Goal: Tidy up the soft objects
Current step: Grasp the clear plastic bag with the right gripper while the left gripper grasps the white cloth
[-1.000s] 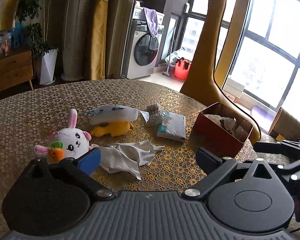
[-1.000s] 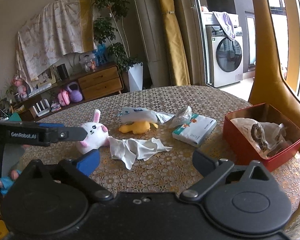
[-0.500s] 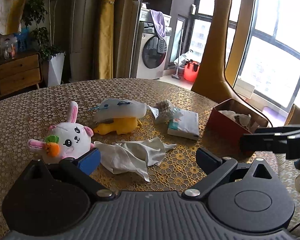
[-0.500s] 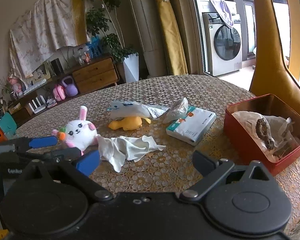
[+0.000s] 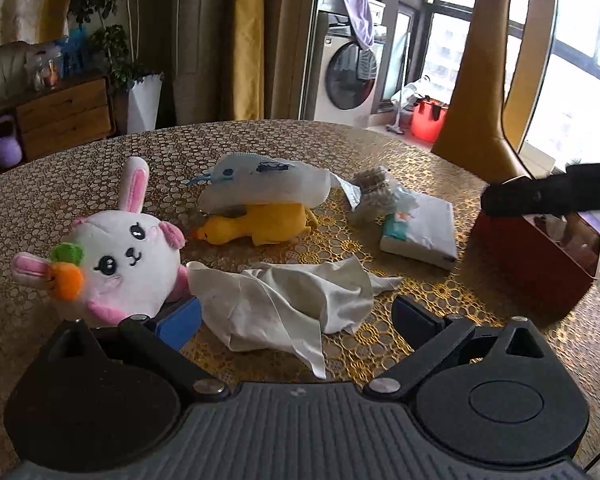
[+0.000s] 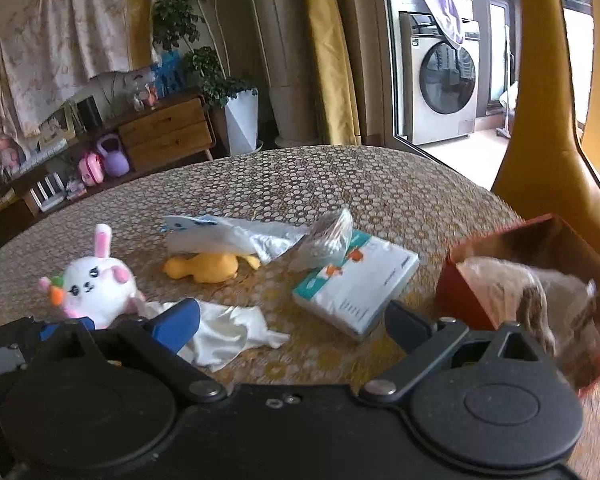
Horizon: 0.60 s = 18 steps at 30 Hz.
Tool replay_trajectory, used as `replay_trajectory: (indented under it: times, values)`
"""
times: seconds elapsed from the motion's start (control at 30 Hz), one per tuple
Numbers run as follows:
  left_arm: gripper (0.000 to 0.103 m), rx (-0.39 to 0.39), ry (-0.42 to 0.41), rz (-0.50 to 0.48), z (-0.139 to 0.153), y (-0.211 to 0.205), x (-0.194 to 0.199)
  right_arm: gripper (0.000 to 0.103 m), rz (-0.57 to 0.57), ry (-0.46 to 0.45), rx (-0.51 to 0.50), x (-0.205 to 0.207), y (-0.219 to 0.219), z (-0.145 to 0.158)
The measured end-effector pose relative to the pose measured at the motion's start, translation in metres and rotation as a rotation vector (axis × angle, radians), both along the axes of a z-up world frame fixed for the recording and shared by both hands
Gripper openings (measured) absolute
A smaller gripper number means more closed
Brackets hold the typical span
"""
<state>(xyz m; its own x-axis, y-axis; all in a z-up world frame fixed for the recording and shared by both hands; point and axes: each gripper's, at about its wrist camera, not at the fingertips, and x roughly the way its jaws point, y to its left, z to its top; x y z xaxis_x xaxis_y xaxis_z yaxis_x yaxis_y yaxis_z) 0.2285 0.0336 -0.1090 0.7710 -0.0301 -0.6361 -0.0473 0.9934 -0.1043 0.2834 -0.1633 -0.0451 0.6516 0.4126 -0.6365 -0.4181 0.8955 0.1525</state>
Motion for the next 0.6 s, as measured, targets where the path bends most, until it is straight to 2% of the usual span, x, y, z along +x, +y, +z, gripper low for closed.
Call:
replay_trajectory:
  times: [0.27, 0.6]
  values:
    - [0.102, 0.013, 0.016, 0.052, -0.014, -0.01, 0.024, 0.098, 0.084, -0.017, -0.037, 0.047, 0.027, 0.006]
    - [0.102, 0.036, 0.016, 0.088, -0.032, -0.017, 0.044, 0.098, 0.236, -0.003, -0.042, 0.099, 0.096, 0.005]
